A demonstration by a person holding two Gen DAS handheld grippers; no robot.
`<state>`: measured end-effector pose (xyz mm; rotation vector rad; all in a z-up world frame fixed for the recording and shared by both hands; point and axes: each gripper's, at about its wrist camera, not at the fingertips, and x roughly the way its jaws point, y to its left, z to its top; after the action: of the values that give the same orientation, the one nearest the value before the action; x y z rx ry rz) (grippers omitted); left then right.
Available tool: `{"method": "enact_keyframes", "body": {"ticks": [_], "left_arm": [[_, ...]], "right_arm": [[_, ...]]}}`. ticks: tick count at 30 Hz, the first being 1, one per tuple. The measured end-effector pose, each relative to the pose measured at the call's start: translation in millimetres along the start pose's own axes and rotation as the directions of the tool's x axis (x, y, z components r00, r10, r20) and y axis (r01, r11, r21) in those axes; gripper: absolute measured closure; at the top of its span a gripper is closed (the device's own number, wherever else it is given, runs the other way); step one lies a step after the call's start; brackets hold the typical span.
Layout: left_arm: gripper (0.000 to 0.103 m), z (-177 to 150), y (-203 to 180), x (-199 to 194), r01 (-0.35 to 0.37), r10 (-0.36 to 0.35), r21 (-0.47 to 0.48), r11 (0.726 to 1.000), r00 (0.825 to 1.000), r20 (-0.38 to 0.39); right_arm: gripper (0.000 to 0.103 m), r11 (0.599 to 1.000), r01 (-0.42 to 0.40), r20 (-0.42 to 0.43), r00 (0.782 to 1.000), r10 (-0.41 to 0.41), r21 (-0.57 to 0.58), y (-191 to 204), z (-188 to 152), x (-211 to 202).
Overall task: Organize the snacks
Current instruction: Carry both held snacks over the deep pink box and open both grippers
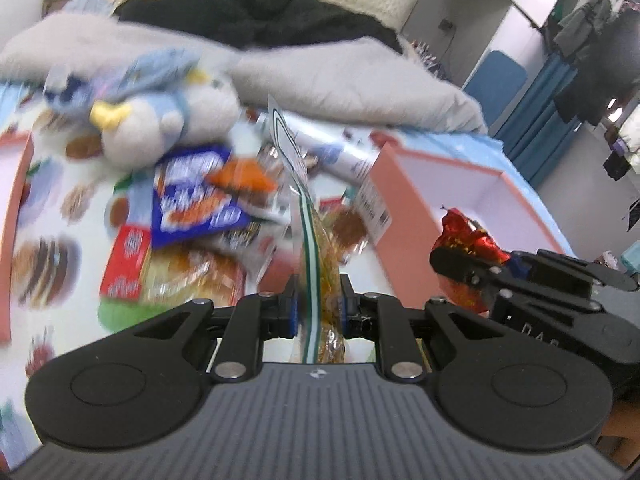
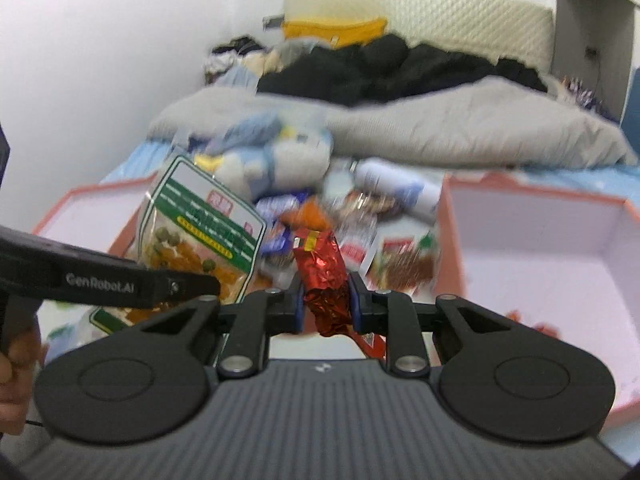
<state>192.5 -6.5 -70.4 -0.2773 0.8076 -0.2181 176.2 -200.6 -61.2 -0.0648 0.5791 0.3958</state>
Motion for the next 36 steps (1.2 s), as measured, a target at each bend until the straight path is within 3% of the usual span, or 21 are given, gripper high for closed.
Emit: {"method": "enact_keyframes", "body": {"ticks": [8, 17, 24, 30, 36], "left_arm": [[0.083, 55.9, -35.4, -9.3, 0.073, -0.074, 0.024, 0.997, 0.996, 0.051], [0.083, 118.5, -102.2, -6.6, 0.135, -0.15, 0.13, 0.982, 0.982, 0.119], [0.083, 139.2, -149.4, 49.5, 0.22, -0.223, 0.113, 0.969, 0.975, 0.008], [0.083, 134.8, -188.8, 115.0, 0.213, -0.192, 0.185, 0.96, 0.974, -0.124], [0.083, 113.6, -204.9, 158.7, 0.171, -0.113, 0.27, 0.947, 0.97, -0.217]], "right_arm": [[0.078, 0.996, 0.081, 0.112, 0.99, -0.085, 0.04, -31.8, 47.3, -26.4], [0.078, 0.969, 0.234, 0.183, 0.952, -0.244, 0.075, -79.7, 89.1, -46.8], [0.078, 0.93, 0.346, 0.061, 0.933, -0.355, 0.124, -137.7, 80.9, -26.9], [0.078, 0.892, 0.427, -0.051, 0.904, -0.424, 0.147, -182.0, 51.6, -6.1], [0.077, 0.876, 0.431, -0.182, 0.899, -0.398, 0.214, -211.3, 14.1, 19.5]]}}
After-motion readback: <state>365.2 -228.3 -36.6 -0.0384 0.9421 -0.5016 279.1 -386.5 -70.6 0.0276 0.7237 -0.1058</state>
